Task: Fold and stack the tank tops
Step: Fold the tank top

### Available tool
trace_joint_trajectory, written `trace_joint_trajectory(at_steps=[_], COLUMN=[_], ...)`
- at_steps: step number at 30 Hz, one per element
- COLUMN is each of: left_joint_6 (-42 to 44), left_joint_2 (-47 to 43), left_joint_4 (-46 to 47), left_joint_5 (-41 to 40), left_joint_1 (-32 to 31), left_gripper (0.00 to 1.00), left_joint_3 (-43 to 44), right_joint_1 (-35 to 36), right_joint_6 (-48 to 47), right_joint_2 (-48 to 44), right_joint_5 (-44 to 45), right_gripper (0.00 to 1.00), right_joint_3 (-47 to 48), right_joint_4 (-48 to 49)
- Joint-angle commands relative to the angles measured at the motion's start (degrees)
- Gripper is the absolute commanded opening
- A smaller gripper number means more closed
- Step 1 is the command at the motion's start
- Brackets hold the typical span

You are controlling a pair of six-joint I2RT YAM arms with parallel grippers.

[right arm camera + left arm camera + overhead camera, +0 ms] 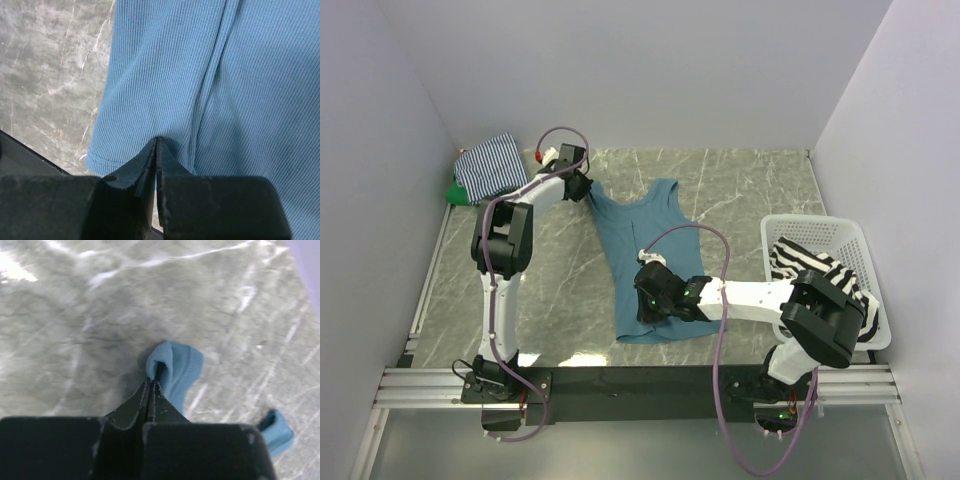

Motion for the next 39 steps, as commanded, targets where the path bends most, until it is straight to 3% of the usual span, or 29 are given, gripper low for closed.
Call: trace_joint_trajectory(at_steps=[1,19,28,39], left_joint_6=[2.0,3.9,5.6,7.4], left_joint_2=[0.2,7.7,11.0,11.6], left_joint_4=[1.3,-4.8,-6.1,-5.4], left_joint_5=[-1.5,-4.2,-5.7,-6.7], left_joint_1=[-1.6,-4.4,-5.4,-6.0], left_gripper=[0.01,0.01,0.01,0.01], left_joint_3=[4.4,13.5,17.7,16.9], right_joint_1=[-0.1,0.0,1.4,4.8], right_joint_6=[-0.9,-0.3,2.3,7.1], right_joint_2=[-1.8,0.4,-0.7,-3.2], right_joint_5=[1.4,0.9,0.6,-0.3], right_gripper=[0.08,0.07,0.05,0.05], right_joint_3=[0.3,0.0,-5.7,-11.1], right_joint_4=[0.8,1.5,3.7,8.0])
